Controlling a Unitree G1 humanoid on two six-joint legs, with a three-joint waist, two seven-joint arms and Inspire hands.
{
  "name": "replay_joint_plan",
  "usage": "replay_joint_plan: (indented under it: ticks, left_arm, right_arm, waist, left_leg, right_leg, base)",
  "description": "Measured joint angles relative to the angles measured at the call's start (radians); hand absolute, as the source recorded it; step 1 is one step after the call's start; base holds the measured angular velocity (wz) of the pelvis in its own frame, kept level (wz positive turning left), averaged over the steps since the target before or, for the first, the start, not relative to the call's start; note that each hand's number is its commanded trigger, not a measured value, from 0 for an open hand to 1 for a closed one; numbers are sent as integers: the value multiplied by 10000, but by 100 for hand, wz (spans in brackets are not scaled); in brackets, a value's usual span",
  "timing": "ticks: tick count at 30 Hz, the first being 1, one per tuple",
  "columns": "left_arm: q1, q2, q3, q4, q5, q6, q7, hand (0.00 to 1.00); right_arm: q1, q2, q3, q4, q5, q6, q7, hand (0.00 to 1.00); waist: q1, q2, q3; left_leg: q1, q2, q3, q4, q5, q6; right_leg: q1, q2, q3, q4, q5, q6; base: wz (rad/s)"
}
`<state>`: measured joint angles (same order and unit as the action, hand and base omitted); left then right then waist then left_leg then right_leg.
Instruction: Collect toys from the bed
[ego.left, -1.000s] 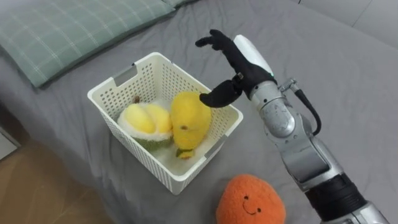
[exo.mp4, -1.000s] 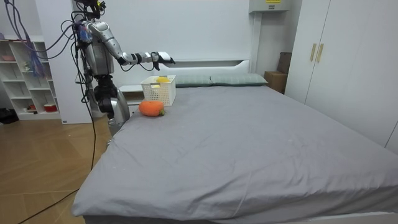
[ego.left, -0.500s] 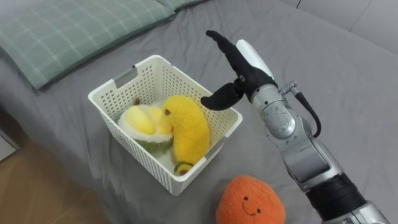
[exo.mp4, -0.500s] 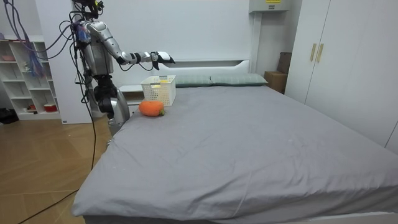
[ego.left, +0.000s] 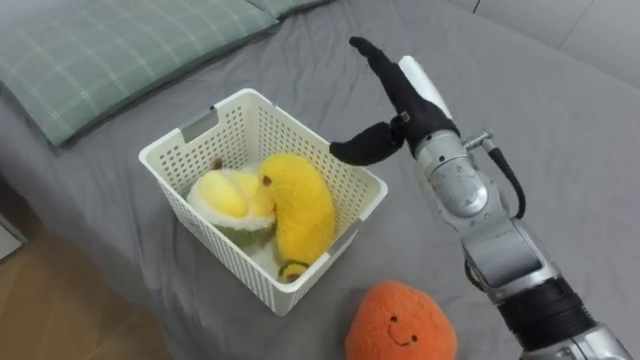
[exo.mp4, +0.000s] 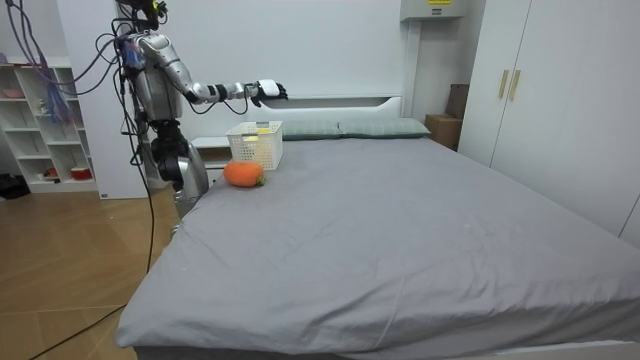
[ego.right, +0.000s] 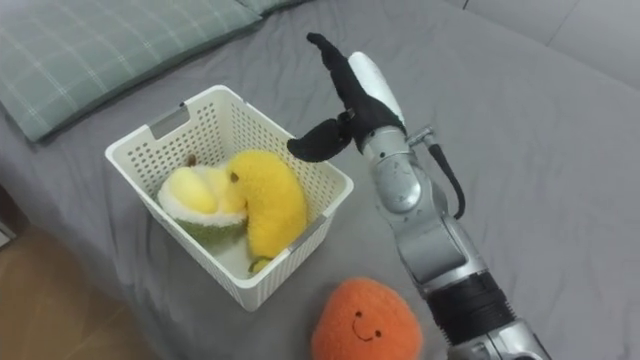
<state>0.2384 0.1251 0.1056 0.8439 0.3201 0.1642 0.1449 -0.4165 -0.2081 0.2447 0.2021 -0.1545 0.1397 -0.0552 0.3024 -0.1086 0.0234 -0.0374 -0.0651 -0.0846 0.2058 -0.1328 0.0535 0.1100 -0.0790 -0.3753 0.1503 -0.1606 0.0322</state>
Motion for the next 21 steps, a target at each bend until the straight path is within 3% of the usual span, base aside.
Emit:
replay_joint_plan:
  ticks: [3,9,16,20,21]
  left_arm:
    - [137,-6,3,16,0,0,46,0]
    - [399,-205,41,490,-25,-145,487,0]
    - [347,-306,361,564,-19,-166,346,0]
    - [225,-281,352,496,-86,-166,224,0]
    - [85,-238,353,573,-150,-172,219,0]
  right_arm:
    - [387,-62,-561,-4,506,-154,-264,0]
    - [1558,-117,-1301,545,1285,-401,-330,0]
    - [2430,-145,-1867,686,1352,-394,67,0]
    - [2443,-214,-1549,1215,1257,-434,621,0]
    - [2452,-252,-1370,1788,1116,-413,836,0]
  waist:
    - [-279,111,13]
    - [-1023,602,-209]
    - [-1602,695,-214]
    - [-1656,709,-180]
    - [-1651,644,-211]
  left_leg:
    - [124,17,118,-21,-14,17]
    - [367,66,555,-114,-58,74]
    - [552,204,939,-183,-123,52]
    - [799,226,987,-290,-153,34]
    - [862,228,999,-338,-151,32]
  right_leg:
    - [60,4,199,4,1,2]
    - [160,-23,503,23,17,30]
    - [156,52,798,26,41,44]
    - [306,91,992,1,41,42]
    - [341,95,1002,0,40,43]
  base:
    - [-11]
    - [-17]
    - [-17]
    - [-12]
    - [0]
